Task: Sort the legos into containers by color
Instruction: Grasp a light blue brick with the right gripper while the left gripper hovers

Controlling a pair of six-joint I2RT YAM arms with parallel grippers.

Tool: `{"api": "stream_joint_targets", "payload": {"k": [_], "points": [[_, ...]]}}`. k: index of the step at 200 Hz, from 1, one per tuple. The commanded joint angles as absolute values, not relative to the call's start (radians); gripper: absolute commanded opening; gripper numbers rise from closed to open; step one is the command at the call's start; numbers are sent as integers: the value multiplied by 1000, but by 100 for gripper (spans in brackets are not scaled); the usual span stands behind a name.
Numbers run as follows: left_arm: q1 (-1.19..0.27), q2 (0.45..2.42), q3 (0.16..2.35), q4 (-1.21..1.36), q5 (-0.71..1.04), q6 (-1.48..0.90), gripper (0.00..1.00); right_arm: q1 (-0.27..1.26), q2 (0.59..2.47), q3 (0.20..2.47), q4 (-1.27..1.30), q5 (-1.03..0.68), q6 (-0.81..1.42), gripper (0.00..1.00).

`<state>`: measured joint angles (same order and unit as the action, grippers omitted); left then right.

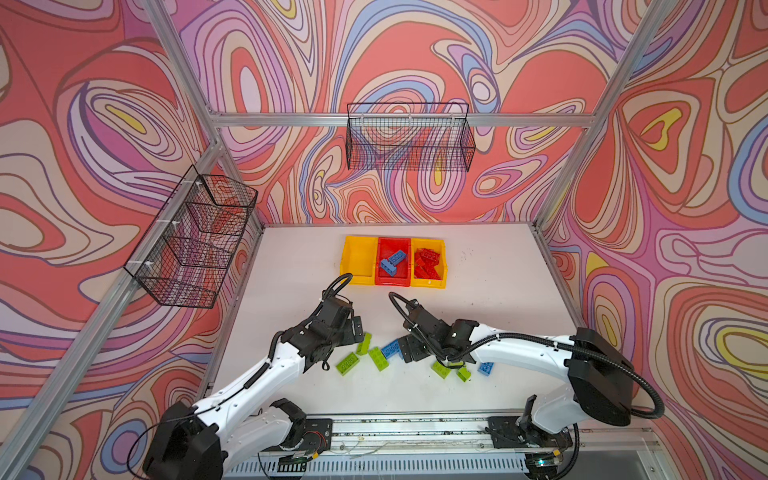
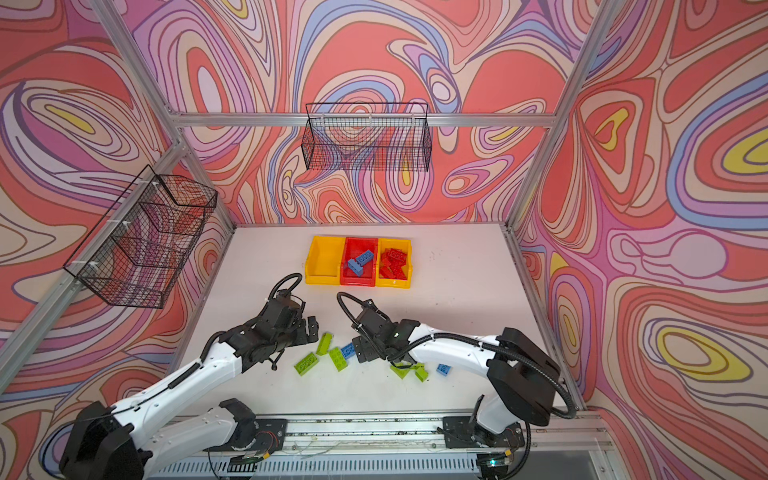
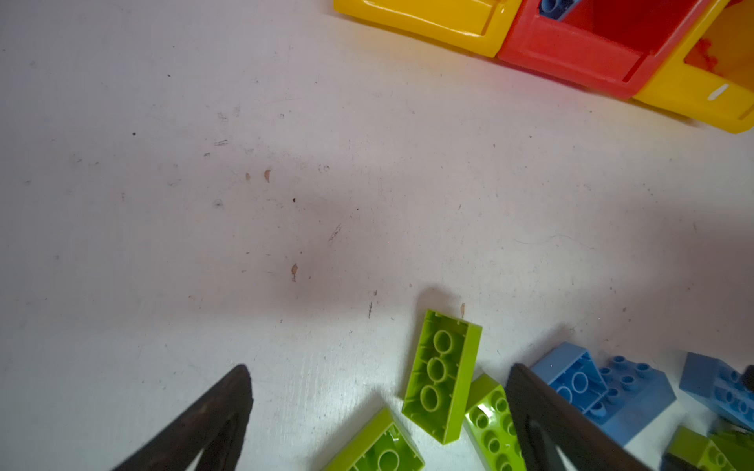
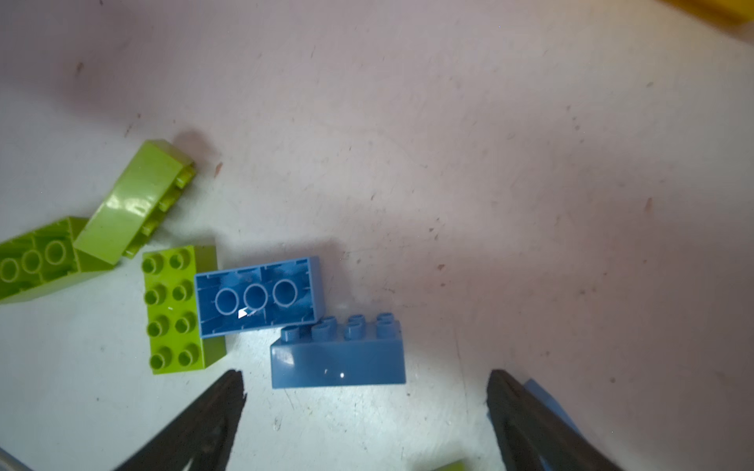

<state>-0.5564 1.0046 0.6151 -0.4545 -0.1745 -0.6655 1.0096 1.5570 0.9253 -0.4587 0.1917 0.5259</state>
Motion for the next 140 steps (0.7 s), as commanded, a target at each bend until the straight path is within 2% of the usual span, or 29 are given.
{"api": "stream_joint_targets", "payload": {"k": [1, 96, 119, 140], "points": [[-557, 933, 575, -480, -211, -701, 100, 1030, 1584, 949, -462, 186, 566, 97], [-557, 794, 487, -502, -193, -707, 100, 1042, 1685, 988, -424, 180, 540, 93], [-557, 774, 476, -506, -195, -714, 100, 1042, 1704, 992, -420, 181, 537, 87], [-557, 772, 472, -506, -196, -718, 100, 1042, 1719, 997, -425, 192, 538, 76]]}}
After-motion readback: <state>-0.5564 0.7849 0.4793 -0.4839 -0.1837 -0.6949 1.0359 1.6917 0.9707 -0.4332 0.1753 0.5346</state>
